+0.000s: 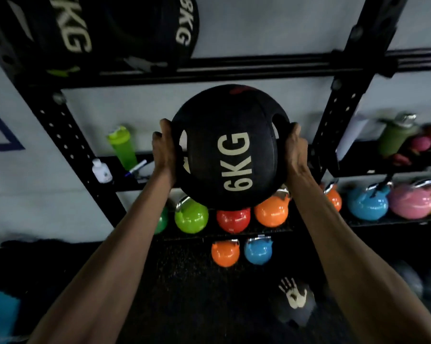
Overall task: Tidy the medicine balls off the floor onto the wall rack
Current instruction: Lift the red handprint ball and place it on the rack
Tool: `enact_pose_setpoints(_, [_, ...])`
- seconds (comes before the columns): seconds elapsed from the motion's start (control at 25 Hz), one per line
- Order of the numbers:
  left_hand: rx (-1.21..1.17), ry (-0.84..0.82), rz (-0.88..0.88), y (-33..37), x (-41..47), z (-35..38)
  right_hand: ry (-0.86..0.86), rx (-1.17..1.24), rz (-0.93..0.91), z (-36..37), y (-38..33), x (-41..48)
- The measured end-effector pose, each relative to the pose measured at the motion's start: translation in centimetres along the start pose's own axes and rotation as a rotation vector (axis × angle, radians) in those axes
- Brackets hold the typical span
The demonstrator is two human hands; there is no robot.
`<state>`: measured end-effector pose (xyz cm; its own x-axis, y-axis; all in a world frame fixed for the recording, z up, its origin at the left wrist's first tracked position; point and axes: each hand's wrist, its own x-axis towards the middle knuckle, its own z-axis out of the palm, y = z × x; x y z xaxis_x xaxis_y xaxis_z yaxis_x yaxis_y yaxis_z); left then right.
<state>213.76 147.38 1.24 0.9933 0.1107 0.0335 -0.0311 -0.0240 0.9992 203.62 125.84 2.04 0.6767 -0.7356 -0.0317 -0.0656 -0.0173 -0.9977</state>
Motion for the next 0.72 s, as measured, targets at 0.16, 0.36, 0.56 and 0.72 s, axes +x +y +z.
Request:
enact_pose_setpoints(0.16, [-0.208, 0.009, 0.103, 8.2, 0.4, -0.7, 0.02, -0.017, -0.22, 0.2, -8.7, 0.4])
enact_pose_setpoints(0.36, [-0.325, 0.036, 0.242, 14.2, 2.4, -0.6, -0.031, 0.079, -0.36, 0.9, -15.1, 2.4])
enact_pose_setpoints(0.56, [-0.283, 0.097, 0.321, 19.0, 2.3, 1.0, -0.125, 0.169, -0.429, 1.6, -18.1, 6.2])
enact_pose_setpoints(0.72, [-0.245, 0.138, 0.33, 20.1, 4.2, 4.1, -0.197, 0.184, -0.443, 2.3, -19.6, 11.8])
